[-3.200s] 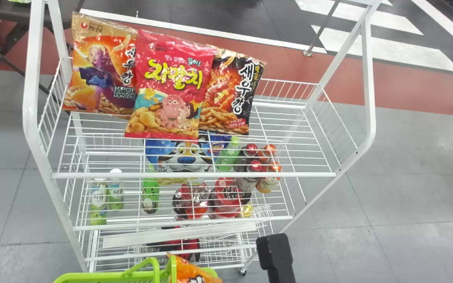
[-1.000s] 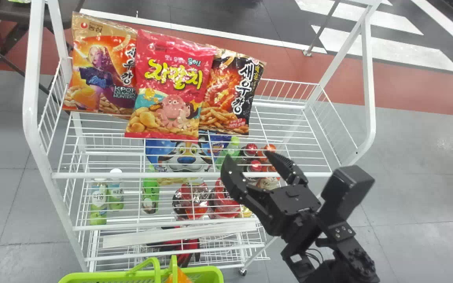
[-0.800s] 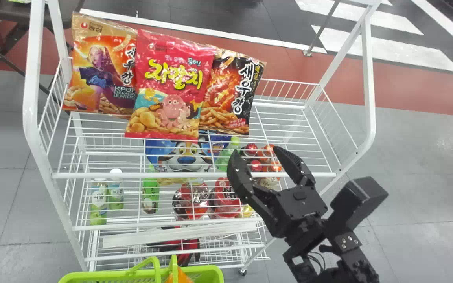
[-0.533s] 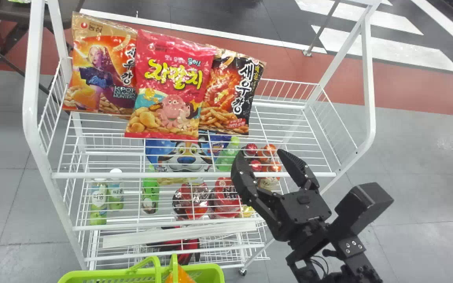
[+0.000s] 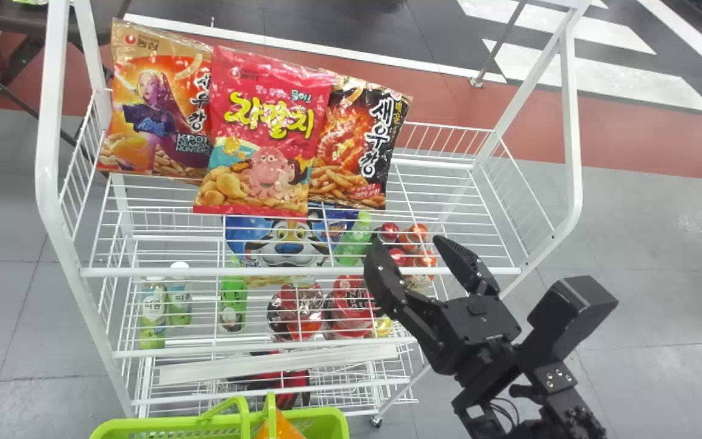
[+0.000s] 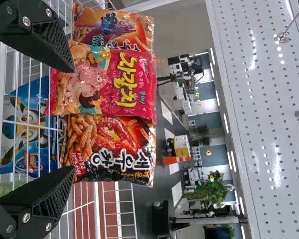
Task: Hold basket handle with left hand then pick Gamjakkang with right hand and place into basket
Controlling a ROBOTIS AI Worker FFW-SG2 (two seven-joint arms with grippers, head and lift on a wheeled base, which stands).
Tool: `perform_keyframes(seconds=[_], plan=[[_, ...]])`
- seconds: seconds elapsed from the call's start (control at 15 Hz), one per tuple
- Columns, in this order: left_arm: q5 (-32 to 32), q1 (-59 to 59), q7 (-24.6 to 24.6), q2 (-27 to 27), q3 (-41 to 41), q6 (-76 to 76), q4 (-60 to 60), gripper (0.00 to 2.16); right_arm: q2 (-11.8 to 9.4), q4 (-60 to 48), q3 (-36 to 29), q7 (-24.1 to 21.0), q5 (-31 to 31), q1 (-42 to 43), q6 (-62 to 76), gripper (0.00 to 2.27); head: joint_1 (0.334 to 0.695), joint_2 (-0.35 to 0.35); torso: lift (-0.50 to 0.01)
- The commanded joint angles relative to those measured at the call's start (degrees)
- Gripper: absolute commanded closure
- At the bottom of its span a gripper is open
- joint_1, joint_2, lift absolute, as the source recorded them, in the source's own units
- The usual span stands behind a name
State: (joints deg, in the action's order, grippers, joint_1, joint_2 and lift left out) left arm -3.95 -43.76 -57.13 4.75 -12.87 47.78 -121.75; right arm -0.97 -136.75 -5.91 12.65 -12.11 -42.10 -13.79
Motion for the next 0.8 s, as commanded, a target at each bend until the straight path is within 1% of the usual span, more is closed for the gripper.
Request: perform_keyframes(seconds=[0.0,0.73], plan=[[0.0,0.0,0.0,0.0,-0.1,0.0,-0.1,2.15,0.0,0.0,-0.3,0.0,-0.2,0.0,0.3,0.12,0.695,-0.350,-0.019],[-0.1,0.0,0.0,0.0,0.0,-1.1,0.4,2.15,0.5,0.0,-0.8,0.4,-0.8,0.4,0.6,0.14,0.695,-0.350,-0.019]])
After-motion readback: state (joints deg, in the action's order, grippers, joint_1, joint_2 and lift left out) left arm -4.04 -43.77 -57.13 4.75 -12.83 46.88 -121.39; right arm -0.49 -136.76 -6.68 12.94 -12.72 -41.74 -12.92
